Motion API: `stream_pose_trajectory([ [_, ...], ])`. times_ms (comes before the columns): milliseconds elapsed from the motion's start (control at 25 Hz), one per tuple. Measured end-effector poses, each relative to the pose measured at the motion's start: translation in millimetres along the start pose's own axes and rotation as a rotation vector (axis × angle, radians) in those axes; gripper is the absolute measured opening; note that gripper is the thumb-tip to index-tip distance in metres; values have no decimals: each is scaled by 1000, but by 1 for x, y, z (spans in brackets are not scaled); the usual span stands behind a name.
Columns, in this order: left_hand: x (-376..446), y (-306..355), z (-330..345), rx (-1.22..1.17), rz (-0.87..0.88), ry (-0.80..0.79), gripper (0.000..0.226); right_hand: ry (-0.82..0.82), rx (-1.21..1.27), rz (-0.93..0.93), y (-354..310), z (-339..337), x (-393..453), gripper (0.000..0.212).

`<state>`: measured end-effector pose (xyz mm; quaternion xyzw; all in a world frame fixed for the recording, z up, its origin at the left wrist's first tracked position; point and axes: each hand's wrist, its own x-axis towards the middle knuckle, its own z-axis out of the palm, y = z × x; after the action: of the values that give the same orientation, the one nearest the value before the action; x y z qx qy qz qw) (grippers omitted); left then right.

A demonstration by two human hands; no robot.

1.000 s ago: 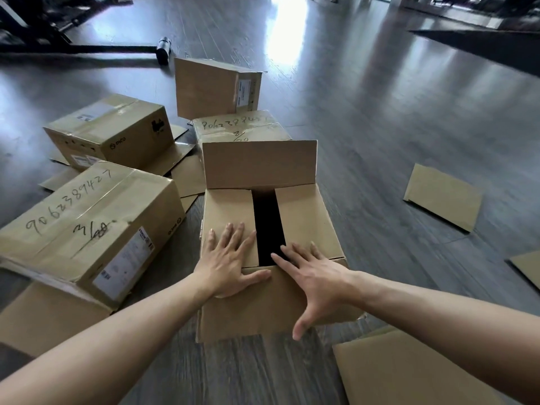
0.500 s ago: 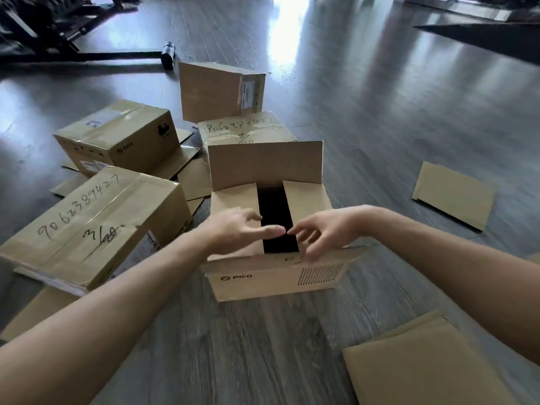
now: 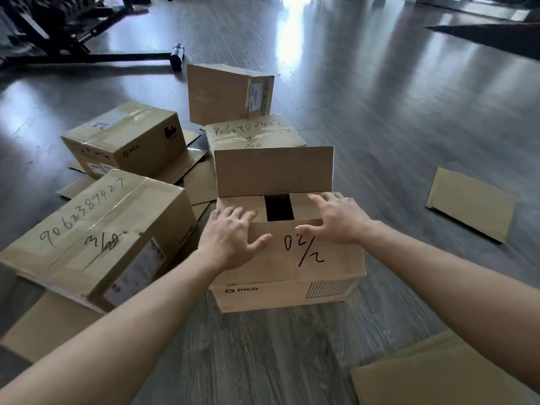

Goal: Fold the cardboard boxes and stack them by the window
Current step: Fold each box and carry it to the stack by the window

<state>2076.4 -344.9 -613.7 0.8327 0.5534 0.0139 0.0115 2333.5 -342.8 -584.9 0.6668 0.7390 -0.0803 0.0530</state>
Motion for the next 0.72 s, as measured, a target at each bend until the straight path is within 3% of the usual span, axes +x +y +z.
stream_pose_trajectory([
  [280, -3, 2, 51, -110, -65, -180, 96, 11, 89, 76, 11, 74, -2, 113],
  [520, 34, -11, 41, -142, -215, -113, 101, 109, 102, 70, 15, 88, 2, 109],
  [720, 77, -28, 22, -398, -424, -4, 109, 113, 90, 57, 14, 90, 3, 106],
])
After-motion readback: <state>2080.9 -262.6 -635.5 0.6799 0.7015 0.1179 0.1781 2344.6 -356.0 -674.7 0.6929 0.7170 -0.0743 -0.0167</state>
